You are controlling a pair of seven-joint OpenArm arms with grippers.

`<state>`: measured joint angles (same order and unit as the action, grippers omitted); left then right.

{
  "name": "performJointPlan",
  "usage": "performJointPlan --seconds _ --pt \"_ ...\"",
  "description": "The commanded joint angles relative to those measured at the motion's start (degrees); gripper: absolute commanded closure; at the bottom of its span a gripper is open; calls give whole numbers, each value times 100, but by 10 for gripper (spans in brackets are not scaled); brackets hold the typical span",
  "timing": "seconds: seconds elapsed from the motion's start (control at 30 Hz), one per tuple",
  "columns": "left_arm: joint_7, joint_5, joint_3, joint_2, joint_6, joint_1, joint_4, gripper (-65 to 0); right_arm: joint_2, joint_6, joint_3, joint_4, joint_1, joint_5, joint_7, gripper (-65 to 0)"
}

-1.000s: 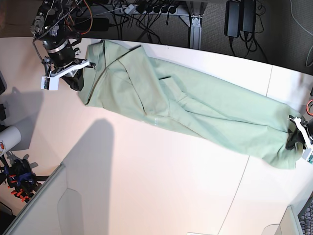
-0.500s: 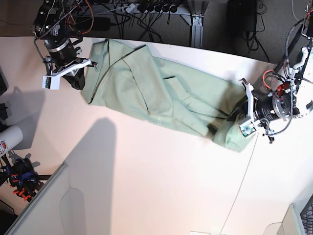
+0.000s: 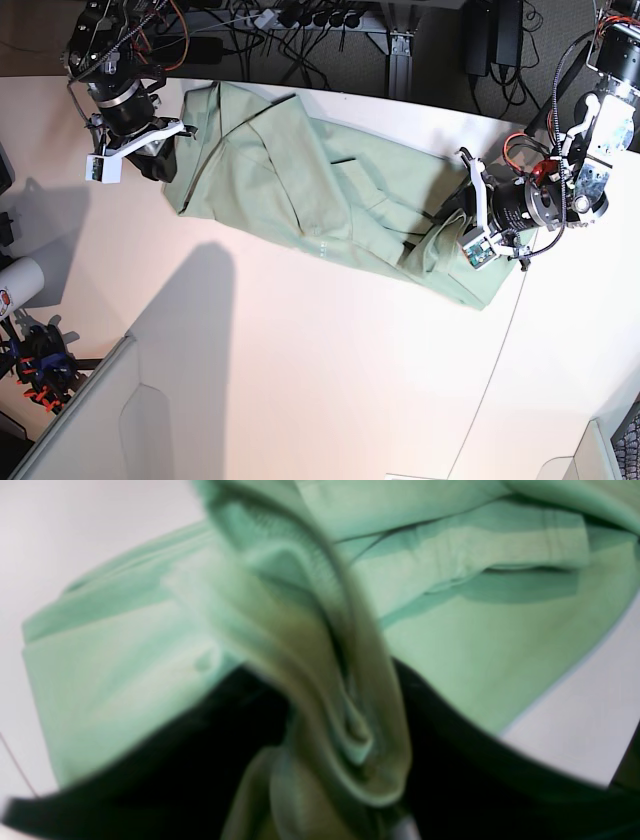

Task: Fold the T-shirt properly
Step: 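Lift the strip end with the left gripper and fold it toward the right gripper, then press and release the folded end with the left gripper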

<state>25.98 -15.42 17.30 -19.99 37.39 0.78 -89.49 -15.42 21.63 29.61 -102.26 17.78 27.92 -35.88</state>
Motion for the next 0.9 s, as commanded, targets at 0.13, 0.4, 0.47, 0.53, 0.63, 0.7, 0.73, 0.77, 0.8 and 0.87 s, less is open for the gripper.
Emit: performJointPlan --seconds 0.13,0.4,0.47,0.53,0.63,0.7,0.73,0.77,0.8,0.87 --pt "-162 -601 -22 2 105 98 -90 -361 -94 4 170 -105 -26 131 -59 -428" --pt "-155 -1637 -22 17 261 98 -372 -361 -105 9 726 35 92 452 -514 -429" --pt "-149 -1753 -22 50 261 98 -505 -361 -92 24 680 111 114 472 -514 -429" --pt "-127 -1762 -22 149 261 98 -586 -361 -94 22 579 186 111 472 -511 -429" --pt "-13 -1729 -33 317 261 98 -586 -361 -92 22 369 389 96 468 -505 -429" --pt "48 -1665 -63 348 261 98 -586 -361 -90 22 249 584 76 468 -479 -429" --pt "52 -1650 -94 348 261 98 -586 -361 -90 20 205 675 66 474 -468 -429" --pt "92 -1657 -140 348 261 98 -586 -361 -90 20 173 767 63 540 -466 -429" --pt "125 -1670 -208 345 261 98 -586 -361 -90 22 149 844 63 651 -466 -429" --pt "155 -1709 -400 345 261 98 -586 -361 -79 31 85 909 66 726 -468 -429"
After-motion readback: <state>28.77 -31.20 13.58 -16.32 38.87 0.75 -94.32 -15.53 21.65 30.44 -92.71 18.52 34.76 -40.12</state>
